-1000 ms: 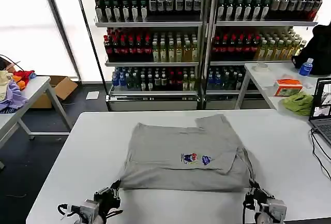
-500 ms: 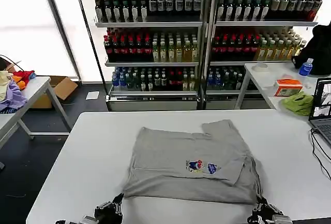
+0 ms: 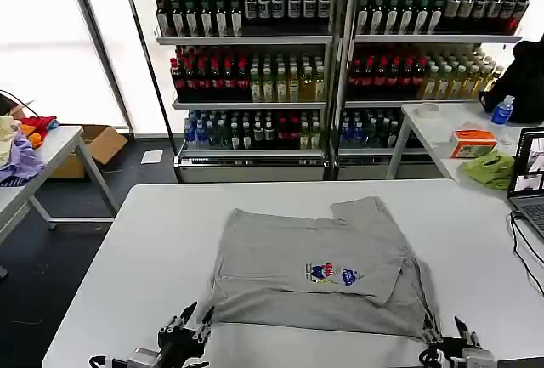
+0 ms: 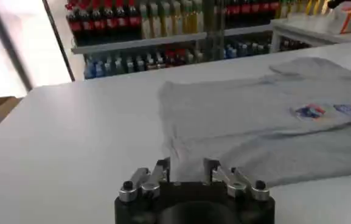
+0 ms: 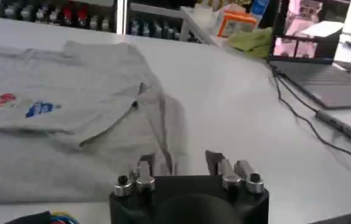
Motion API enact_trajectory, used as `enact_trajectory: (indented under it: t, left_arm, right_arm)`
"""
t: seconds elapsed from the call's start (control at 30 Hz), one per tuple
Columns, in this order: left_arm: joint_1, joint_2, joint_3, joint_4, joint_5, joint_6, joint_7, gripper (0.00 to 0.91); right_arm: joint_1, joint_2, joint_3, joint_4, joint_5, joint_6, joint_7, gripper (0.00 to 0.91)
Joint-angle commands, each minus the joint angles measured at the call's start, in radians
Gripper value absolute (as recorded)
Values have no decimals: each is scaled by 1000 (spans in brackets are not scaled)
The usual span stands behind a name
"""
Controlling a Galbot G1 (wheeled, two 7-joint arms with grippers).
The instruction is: Fold and organize the clothes.
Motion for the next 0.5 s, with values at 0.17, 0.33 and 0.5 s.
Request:
enact_trajectory:
  t: [0.17, 0.33, 0.5]
  left_arm:
    - [-277, -31, -7, 98, -46, -34, 44, 907]
    - [-457, -21, 26, 262, -87, -45, 113, 907]
    - [-630, -16, 97, 423, -142, -36, 128, 907]
  right_arm:
    - [390, 54, 18, -156, -51, 41, -180, 907]
    - [577, 50, -48, -302, -64, 16, -234, 907]
    - [756, 32, -174, -483, -40, -7, -220, 907]
